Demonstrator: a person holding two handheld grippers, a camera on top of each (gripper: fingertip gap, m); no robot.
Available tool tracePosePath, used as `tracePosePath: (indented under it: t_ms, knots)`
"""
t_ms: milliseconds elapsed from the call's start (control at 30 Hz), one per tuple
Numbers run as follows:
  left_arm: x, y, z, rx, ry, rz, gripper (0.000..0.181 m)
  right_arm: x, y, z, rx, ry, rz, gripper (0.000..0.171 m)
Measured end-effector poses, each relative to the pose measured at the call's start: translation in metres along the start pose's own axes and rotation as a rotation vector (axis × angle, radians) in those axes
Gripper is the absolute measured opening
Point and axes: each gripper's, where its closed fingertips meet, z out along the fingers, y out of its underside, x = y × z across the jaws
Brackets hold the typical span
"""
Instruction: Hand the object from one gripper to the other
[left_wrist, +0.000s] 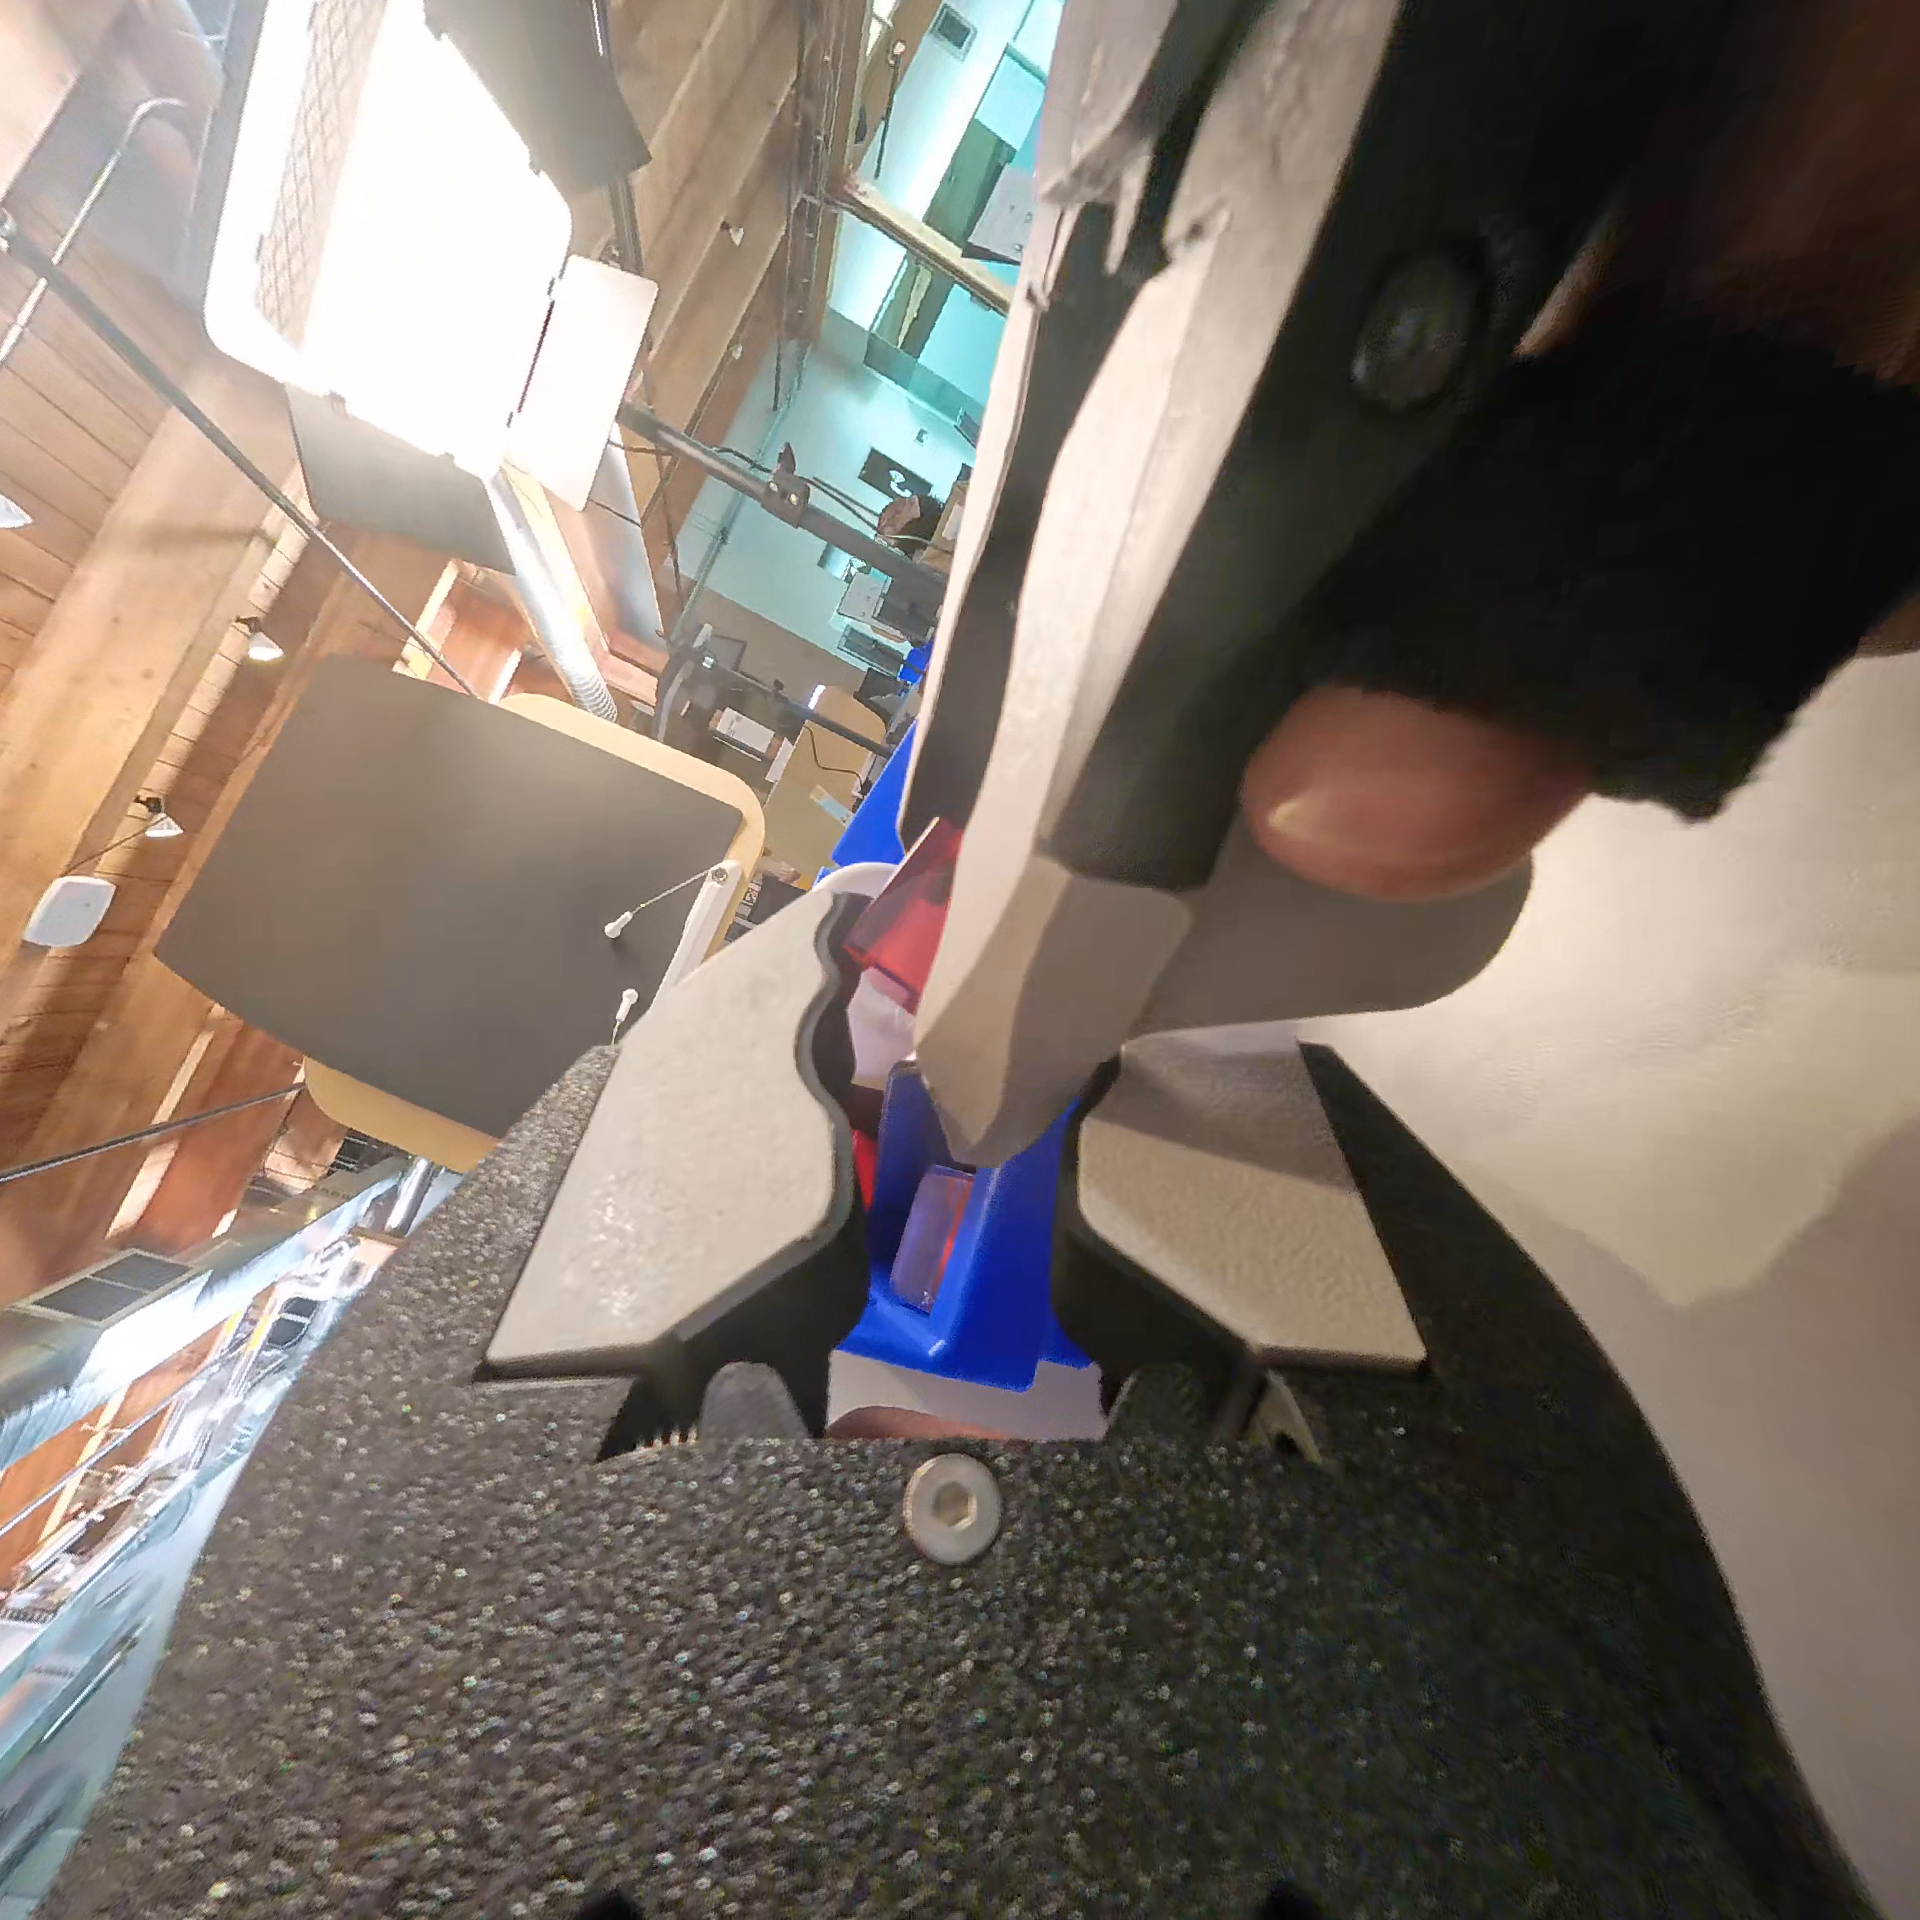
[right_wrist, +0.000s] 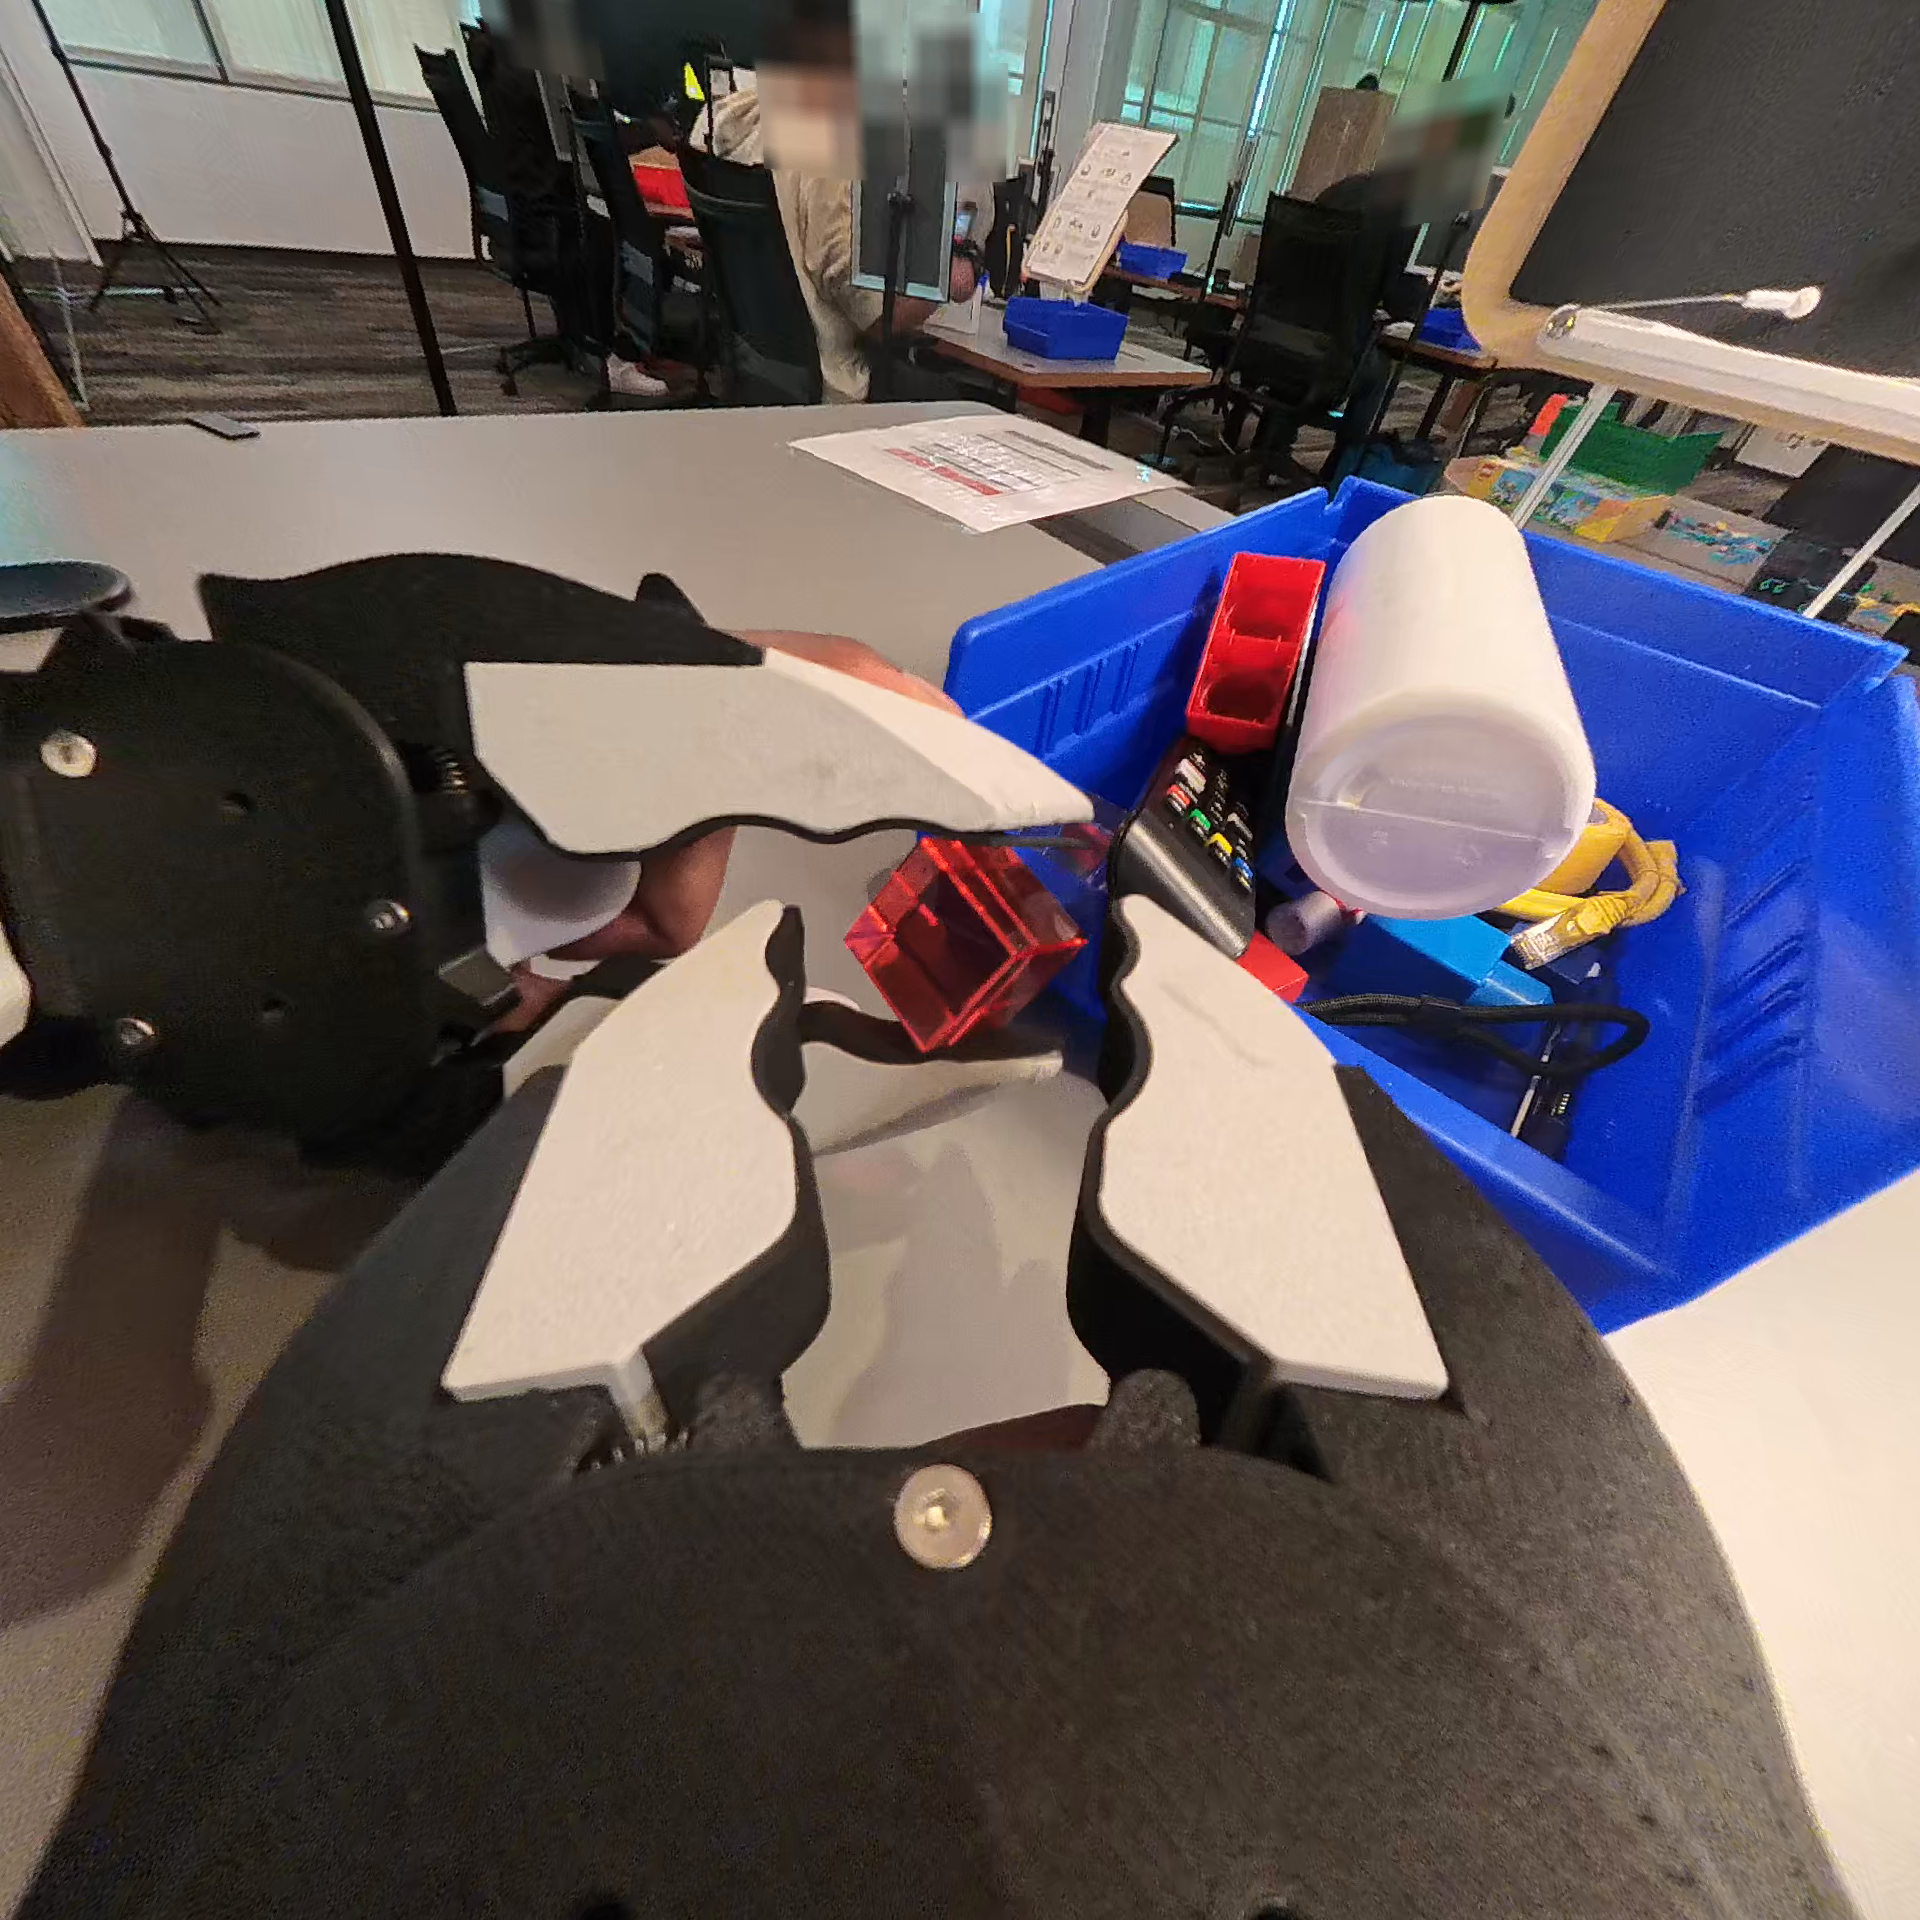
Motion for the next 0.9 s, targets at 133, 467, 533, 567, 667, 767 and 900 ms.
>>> tracePosePath:
  t_ms: [133,467,533,567,667,767,900]
  knots:
    - [0.000,-0.001,-0.001,0.001,-0.006,0.013,0.038,0.001,0.001,0.001,-0.006,0.007,-0.007,0.048]
    - [0.005,0.005,0.001,0.008,0.074,-0.095,0.046,0.012,0.001,-0.001,-0.005,0.059,-0.097,0.044]
    - [0.008,0.013,0.002,-0.005,0.147,-0.178,0.052,0.021,-0.001,-0.005,0.003,0.111,-0.173,0.045]
    - [0.012,0.018,0.003,-0.021,0.216,-0.245,0.058,0.026,-0.003,-0.008,0.010,0.140,-0.223,0.044]
    - [0.024,0.025,-0.001,-0.052,0.467,-0.544,0.063,0.035,-0.009,-0.016,0.051,0.215,-0.417,0.044]
    - [0.023,0.012,-0.013,-0.004,0.707,-0.881,0.066,0.032,-0.012,-0.021,0.094,0.246,-0.635,0.044]
    - [0.009,-0.002,-0.018,0.060,0.809,-1.164,0.065,0.024,-0.007,-0.019,0.079,0.284,-0.838,0.044]
